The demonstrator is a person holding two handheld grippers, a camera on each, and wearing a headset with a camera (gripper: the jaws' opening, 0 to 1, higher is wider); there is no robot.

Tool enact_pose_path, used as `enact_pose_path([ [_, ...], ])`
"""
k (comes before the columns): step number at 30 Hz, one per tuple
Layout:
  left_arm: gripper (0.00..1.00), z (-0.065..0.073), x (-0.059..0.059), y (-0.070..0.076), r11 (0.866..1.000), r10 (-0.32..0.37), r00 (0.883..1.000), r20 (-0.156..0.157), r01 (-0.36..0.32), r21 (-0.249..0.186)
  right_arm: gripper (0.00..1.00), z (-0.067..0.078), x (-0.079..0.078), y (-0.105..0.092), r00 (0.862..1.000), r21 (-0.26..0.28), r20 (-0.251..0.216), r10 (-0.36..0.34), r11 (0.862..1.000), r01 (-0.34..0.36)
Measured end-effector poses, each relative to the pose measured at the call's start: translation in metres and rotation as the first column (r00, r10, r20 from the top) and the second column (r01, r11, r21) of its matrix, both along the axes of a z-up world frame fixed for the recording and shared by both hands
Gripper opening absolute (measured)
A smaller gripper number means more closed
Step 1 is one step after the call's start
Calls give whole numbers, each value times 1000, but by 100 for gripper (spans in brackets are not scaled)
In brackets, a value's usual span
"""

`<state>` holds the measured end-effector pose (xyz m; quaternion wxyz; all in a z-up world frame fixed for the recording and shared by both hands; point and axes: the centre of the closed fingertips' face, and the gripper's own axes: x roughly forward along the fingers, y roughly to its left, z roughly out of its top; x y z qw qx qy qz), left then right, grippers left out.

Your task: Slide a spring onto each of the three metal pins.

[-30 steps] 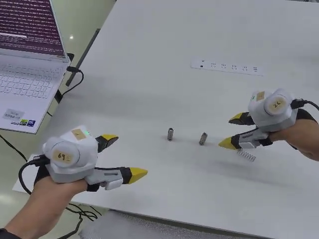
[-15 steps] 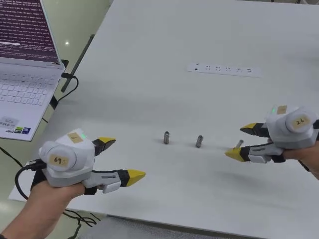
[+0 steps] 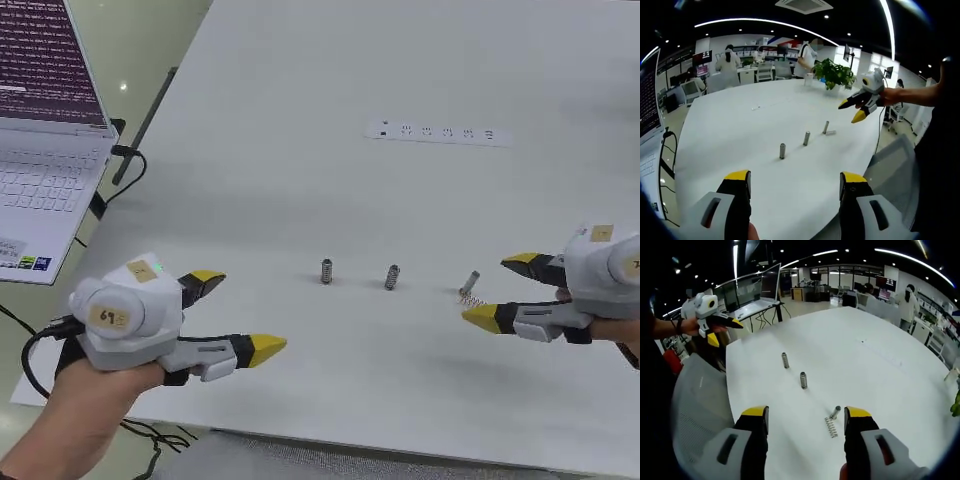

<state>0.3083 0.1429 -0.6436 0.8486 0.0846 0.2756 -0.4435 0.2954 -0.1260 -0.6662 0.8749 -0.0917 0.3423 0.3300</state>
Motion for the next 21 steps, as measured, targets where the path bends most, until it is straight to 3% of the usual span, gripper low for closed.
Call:
enact_pose_path([
  [21,69,3,2,-9,1000,-15,1000,4,15,-6,68,5,-41,-18,990,67,1,-142,988,141],
])
